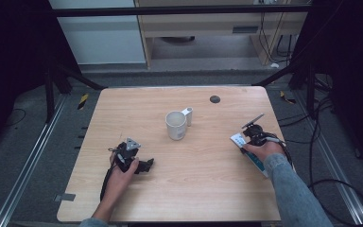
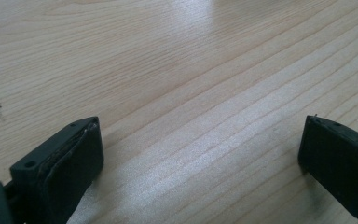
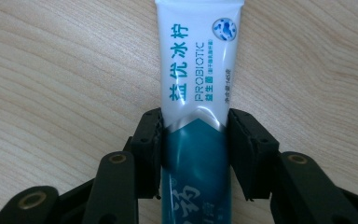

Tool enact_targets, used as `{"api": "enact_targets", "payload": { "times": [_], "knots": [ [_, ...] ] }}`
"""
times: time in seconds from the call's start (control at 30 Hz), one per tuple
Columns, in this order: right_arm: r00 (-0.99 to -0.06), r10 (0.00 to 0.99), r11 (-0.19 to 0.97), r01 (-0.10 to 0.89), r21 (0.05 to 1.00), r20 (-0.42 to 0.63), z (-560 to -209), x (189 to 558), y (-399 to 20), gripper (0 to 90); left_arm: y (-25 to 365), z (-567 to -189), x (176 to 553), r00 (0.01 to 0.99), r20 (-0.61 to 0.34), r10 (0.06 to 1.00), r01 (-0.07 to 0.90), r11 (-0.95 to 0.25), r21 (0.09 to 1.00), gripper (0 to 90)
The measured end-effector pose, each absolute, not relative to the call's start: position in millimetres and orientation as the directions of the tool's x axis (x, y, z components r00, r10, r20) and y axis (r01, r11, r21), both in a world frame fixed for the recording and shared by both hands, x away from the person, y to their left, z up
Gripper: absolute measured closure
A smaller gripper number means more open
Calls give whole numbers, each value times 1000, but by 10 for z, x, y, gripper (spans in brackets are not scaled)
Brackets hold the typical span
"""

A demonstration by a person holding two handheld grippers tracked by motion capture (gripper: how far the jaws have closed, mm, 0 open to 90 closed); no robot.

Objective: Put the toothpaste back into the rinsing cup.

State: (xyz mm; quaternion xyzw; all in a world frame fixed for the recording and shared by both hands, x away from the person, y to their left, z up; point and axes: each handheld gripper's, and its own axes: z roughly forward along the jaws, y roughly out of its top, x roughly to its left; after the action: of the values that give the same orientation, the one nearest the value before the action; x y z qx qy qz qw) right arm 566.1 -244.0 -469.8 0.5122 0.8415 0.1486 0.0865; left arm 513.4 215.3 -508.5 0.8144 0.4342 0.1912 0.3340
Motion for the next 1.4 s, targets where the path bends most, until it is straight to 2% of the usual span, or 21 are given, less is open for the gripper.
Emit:
{"api": "enact_targets", "payload": {
  "times": [0.63, 0.97, 1.4],
  "knots": [
    [-469, 882, 453, 821, 347, -42, -4643, 5625, -2407, 749, 2150, -5085, 5136, 550, 21, 835, 580, -400, 710, 0],
    [-468, 883, 446, 822, 355, -27, -4608, 5598, -2402, 781, 2150, -5085, 5137, 550, 21, 835, 579, -400, 710, 0],
    [-477, 878, 410, 791, 455, 38, -4269, 5529, -2328, 784, 2150, -5085, 5136, 550, 21, 835, 580, -400, 710, 0]
  ]
}}
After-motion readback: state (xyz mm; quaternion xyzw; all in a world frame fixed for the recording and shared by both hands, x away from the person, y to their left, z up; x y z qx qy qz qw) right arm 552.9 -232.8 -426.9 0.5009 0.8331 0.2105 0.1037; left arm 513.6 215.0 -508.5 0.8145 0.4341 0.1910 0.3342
